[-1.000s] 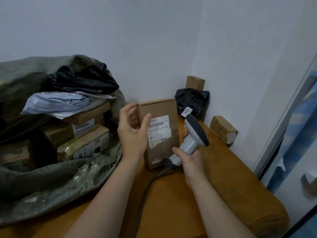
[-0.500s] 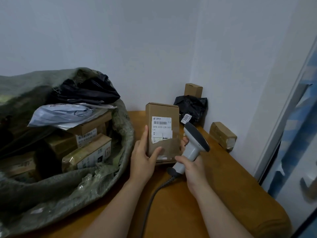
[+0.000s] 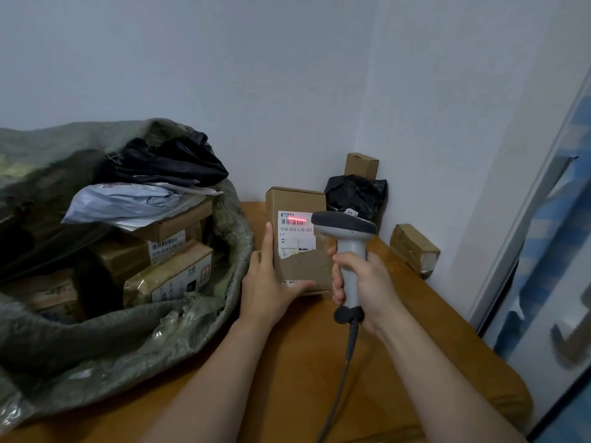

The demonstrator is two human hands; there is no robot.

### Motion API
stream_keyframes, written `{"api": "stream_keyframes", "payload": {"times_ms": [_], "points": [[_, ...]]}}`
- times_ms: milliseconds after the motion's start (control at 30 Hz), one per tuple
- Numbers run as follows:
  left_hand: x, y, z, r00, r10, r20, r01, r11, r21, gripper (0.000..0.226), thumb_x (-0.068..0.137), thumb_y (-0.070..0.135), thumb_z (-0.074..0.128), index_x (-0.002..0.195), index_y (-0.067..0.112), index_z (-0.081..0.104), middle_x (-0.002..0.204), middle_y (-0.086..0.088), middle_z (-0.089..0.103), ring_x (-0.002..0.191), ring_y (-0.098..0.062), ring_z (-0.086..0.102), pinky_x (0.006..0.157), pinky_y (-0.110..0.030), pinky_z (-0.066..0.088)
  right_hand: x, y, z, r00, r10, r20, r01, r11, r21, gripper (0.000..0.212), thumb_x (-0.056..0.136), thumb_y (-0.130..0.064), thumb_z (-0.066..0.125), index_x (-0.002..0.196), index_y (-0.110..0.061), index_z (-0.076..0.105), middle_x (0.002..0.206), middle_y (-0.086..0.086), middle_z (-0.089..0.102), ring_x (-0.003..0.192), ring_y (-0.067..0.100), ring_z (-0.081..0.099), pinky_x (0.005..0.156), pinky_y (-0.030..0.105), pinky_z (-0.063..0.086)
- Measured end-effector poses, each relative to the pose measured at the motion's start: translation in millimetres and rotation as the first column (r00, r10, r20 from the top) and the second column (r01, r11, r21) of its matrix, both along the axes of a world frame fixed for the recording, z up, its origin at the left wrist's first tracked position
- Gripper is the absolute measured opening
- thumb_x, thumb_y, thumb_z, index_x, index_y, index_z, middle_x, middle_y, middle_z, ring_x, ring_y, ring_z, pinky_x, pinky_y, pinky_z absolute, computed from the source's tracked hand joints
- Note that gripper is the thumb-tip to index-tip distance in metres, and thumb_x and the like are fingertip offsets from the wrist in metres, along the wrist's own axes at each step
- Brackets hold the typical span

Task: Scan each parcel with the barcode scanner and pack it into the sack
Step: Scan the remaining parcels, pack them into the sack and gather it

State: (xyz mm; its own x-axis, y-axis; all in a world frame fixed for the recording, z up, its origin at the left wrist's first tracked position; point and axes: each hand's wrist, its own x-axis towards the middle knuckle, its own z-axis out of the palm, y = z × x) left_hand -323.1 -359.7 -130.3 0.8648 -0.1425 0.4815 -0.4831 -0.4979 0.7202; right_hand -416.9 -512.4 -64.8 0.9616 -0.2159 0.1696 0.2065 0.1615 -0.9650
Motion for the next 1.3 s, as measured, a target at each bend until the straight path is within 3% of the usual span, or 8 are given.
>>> {"api": "stream_keyframes", "payload": {"times_ms": [367, 567, 800, 900, 1000, 1100, 1200, 1300], "points": [[2, 2, -3, 1.0, 0.015, 0.01, -0.016, 1.0, 0.02, 0.14, 0.066, 0.063, 0.089, 0.161, 0.047, -0.014, 0.143, -0.006, 0.049, 0.123, -0.026, 0.054, 0.099, -0.047, 0.051, -10, 4, 13, 0.999, 0.044, 0.007, -0.042, 0.978, -0.205, 0.009, 0.099, -0.007, 0.054, 0.098, -0.007, 0.063, 0.059, 0.009, 0.05, 0.043, 0.022, 0.045, 0.044, 0.028, 0.04], [1, 2, -2, 0.999, 0.04, -0.01, -0.039, 0.999, 0.023, 0.141, 0.066, 0.062, 0.089, 0.16, 0.048, -0.014, 0.138, -0.006, 0.05, 0.121, -0.027, 0.056, 0.099, -0.051, 0.052, -11, 2, 12, 0.998, 0.056, 0.005, -0.054, 0.981, -0.186, 0.008, 0.096, -0.01, 0.057, 0.097, -0.006, 0.064, 0.057, 0.009, 0.05, 0.043, 0.022, 0.045, 0.044, 0.028, 0.039], [-1, 2, 0, 0.998, 0.069, -0.004, -0.069, 0.996, 0.056, 0.137, 0.07, 0.062, 0.087, 0.162, 0.042, -0.013, 0.146, -0.011, 0.048, 0.123, -0.032, 0.058, 0.097, -0.049, 0.054, -10, 4, 7, 0.998, 0.061, -0.001, -0.061, 0.984, -0.166, 0.026, 0.084, -0.023, 0.063, 0.102, -0.004, 0.063, 0.058, 0.009, 0.052, 0.043, 0.021, 0.047, 0.044, 0.029, 0.041], [-3, 1, 2, 0.997, 0.081, 0.006, -0.082, 0.995, 0.056, 0.12, 0.082, 0.063, 0.076, 0.162, 0.044, -0.012, 0.144, -0.008, 0.049, 0.114, -0.029, 0.062, 0.093, -0.047, 0.055, -11, 5, 5, 0.999, 0.05, 0.019, -0.046, 0.988, -0.148, 0.015, 0.094, -0.015, 0.066, 0.106, -0.006, 0.066, 0.06, 0.009, 0.054, 0.045, 0.021, 0.049, 0.046, 0.03, 0.043], [-6, 2, 12, 0.989, 0.114, 0.089, -0.115, 0.993, 0.003, 0.096, 0.095, 0.055, 0.065, 0.162, 0.046, -0.002, 0.144, -0.004, 0.049, 0.11, -0.025, 0.063, 0.088, -0.046, 0.056, -11, 8, 5, 0.999, 0.039, 0.037, -0.034, 0.992, -0.123, 0.021, 0.089, -0.019, 0.073, 0.105, -0.008, 0.067, 0.062, 0.011, 0.058, 0.048, 0.024, 0.053, 0.049, 0.032, 0.048], [-10, 8, 37, 0.973, 0.185, 0.137, -0.18, 0.982, -0.052, 0.082, 0.1, 0.05, 0.059, 0.161, 0.046, 0.006, 0.136, -0.003, 0.05, 0.103, -0.024, 0.063, 0.081, -0.041, 0.053, -5, 12, 9, 0.998, 0.029, 0.054, -0.026, 0.998, -0.055, 0.025, 0.096, -0.008, 0.065, 0.121, -0.011, 0.068, 0.066, 0.015, 0.058, 0.051, 0.027, 0.056, 0.051, 0.032, 0.05], [-7, 34, 70, 0.948, 0.256, 0.191, -0.261, 0.965, 0.005, 0.069, 0.103, 0.051, 0.051, 0.161, 0.043, 0.014, 0.127, -0.003, 0.051, 0.09, -0.02, 0.059, 0.073, -0.037, 0.048, 7, 21, 14, 0.998, -0.018, 0.067, 0.016, 0.999, 0.027, 0.025, 0.097, -0.004, 0.06, 0.119, -0.009, 0.07, 0.067, 0.016, 0.059, 0.053, 0.026, 0.059, 0.051, 0.032, 0.05], [1, 73, 103, 0.922, 0.326, 0.211, -0.355, 0.928, 0.117, 0.054, 0.106, 0.049, 0.043, 0.156, 0.042, 0.023, 0.126, -0.006, 0.055, 0.096, -0.029, 0.063, 0.078, -0.042, 0.051, 30, 40, 17, 0.998, -0.041, 0.044, 0.036, 0.993, 0.109, 0.025, 0.096, -0.001, 0.059, 0.119, -0.004, 0.068, 0.081, 0.014, 0.069, 0.058, 0.024, 0.066, 0.049, 0.028, 0.051]]}}
